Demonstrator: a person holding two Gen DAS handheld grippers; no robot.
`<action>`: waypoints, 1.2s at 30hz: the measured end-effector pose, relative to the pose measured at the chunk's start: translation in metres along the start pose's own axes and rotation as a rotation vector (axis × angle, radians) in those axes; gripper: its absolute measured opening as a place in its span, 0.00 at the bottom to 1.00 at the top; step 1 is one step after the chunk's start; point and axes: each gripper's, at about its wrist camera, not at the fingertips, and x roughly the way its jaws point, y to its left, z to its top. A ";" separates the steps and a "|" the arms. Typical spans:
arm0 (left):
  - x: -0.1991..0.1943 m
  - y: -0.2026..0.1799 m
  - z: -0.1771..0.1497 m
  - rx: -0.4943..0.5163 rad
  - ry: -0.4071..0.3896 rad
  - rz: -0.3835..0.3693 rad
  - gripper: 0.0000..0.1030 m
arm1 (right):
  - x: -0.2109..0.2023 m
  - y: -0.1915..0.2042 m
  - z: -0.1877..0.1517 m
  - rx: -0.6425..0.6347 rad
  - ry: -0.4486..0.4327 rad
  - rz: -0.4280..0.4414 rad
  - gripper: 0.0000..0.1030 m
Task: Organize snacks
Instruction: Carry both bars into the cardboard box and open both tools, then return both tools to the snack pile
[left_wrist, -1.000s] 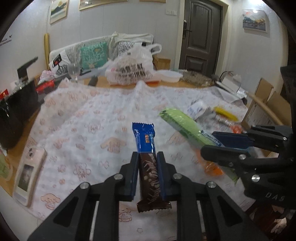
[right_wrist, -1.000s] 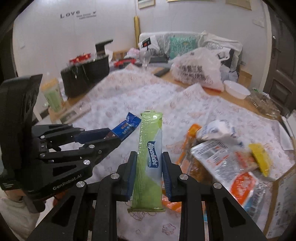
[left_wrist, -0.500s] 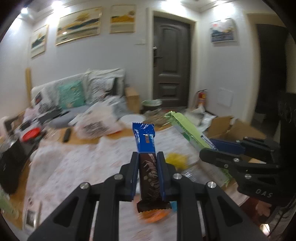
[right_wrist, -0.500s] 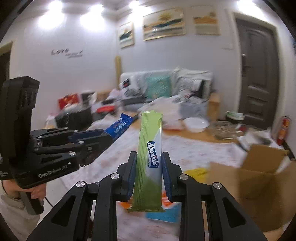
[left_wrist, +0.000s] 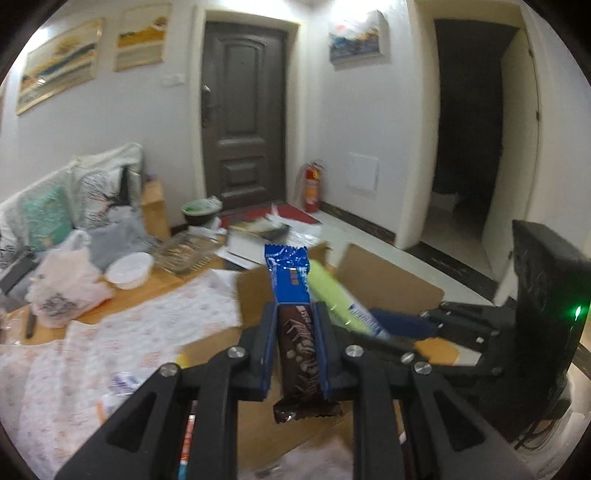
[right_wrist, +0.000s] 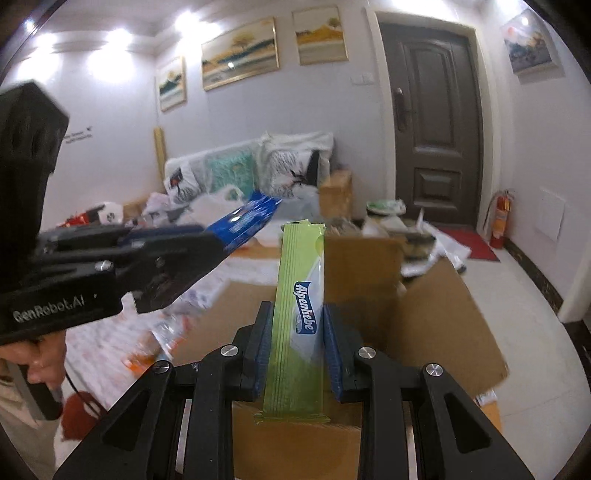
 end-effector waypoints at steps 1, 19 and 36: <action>0.012 -0.006 0.002 -0.001 0.022 -0.016 0.16 | 0.002 -0.006 -0.003 0.006 0.011 -0.001 0.21; 0.085 -0.021 -0.010 -0.011 0.189 -0.062 0.29 | 0.022 -0.042 -0.019 0.047 0.061 -0.036 0.21; -0.028 0.046 -0.020 -0.136 0.015 -0.027 0.51 | -0.007 0.038 0.005 -0.049 0.019 0.032 0.22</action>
